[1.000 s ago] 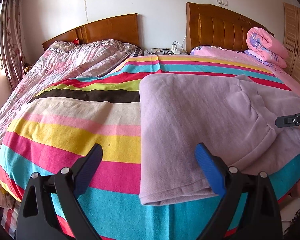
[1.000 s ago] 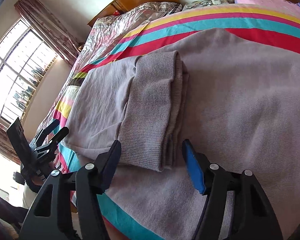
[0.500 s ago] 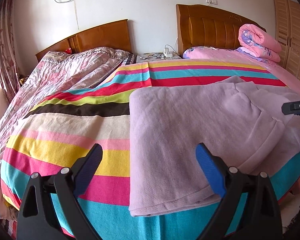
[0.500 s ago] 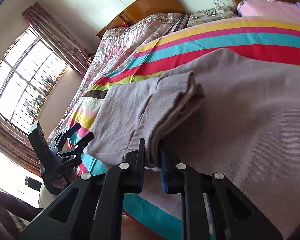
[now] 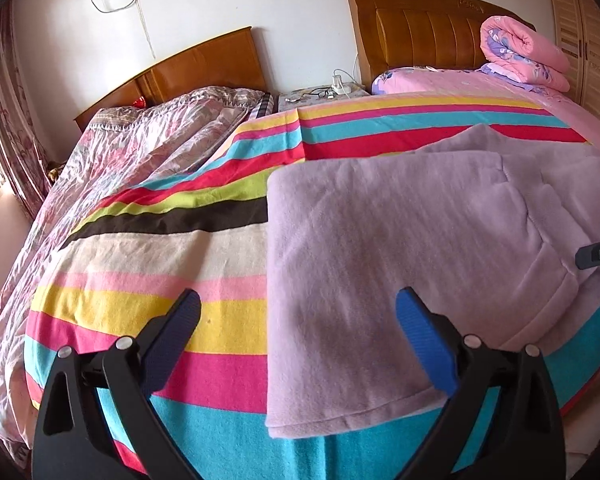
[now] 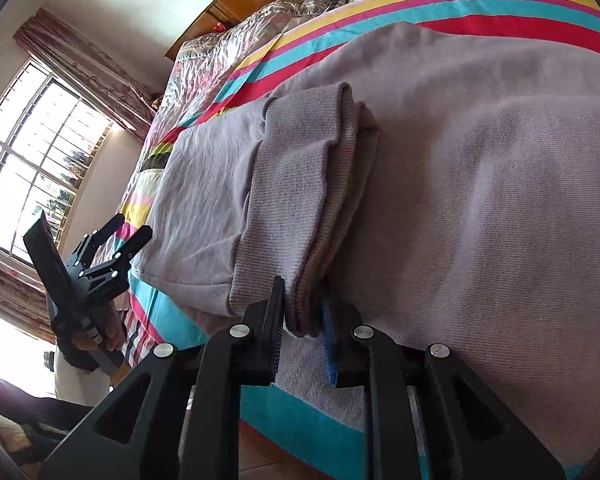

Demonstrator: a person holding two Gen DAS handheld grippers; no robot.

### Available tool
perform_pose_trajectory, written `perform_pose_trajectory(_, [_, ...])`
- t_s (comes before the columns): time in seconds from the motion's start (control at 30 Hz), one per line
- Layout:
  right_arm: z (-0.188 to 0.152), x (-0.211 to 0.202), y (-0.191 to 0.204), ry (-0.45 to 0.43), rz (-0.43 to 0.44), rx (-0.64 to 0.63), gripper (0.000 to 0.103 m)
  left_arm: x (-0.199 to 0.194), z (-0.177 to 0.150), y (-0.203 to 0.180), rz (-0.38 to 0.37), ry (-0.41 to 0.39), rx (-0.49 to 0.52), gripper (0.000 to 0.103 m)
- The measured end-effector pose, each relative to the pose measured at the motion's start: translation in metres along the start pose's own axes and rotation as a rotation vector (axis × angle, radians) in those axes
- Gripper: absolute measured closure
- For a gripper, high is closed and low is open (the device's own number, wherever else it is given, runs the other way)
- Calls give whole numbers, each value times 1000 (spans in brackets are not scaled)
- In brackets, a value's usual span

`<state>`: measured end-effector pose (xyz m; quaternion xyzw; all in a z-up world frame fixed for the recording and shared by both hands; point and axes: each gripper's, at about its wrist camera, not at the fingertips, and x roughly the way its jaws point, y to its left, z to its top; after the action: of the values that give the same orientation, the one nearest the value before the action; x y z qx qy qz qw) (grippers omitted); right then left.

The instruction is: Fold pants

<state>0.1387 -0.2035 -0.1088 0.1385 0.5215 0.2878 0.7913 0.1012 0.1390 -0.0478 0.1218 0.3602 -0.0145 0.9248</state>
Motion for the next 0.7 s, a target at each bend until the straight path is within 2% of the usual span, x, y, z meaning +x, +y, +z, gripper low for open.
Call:
perform_pose_trajectory(0.03, [1,-4,1,-11,-23,-17,73,-4,8,-2,-7,-20,8,3])
perform_pose_trajectory(0.07, [3,-10,3,-34,-58,-36,59,-7,16,-5,-14,-38,18,1])
perform_pose_trajectory(0.13, [10,-22,12,-99,-133,-100,42,-6,36,-10,-40,-62,27,1])
perform_pose_trajectory(0.23, [30,-26,34,-166,-188,-244,41,10,70,-18,-118,-41,13,1])
perform_pose_trajectory(0.3, [43,-16,51,-191,-195,-349,41,28,86,-26,-169,-19,9,1])
perform_pose_trajectory(0.4, [58,15,70,-156,-214,-470,41,67,95,-35,-185,57,-4,1])
perform_pose_trajectory(0.47, [66,39,71,-107,-237,-527,42,95,89,-38,-171,116,1,1])
perform_pose_trajectory(0.5, [69,50,63,-80,-264,-522,43,108,83,-38,-151,147,-5,1])
perform_pose_trajectory(0.53, [70,55,55,-74,-244,-510,43,117,76,-35,-156,159,-14,1])
perform_pose_trajectory(0.6, [70,49,48,-90,-188,-490,43,117,75,-28,-182,147,-47,1])
perform_pose_trajectory(0.7, [71,45,48,-91,-184,-468,44,120,72,-24,-183,142,-64,1])
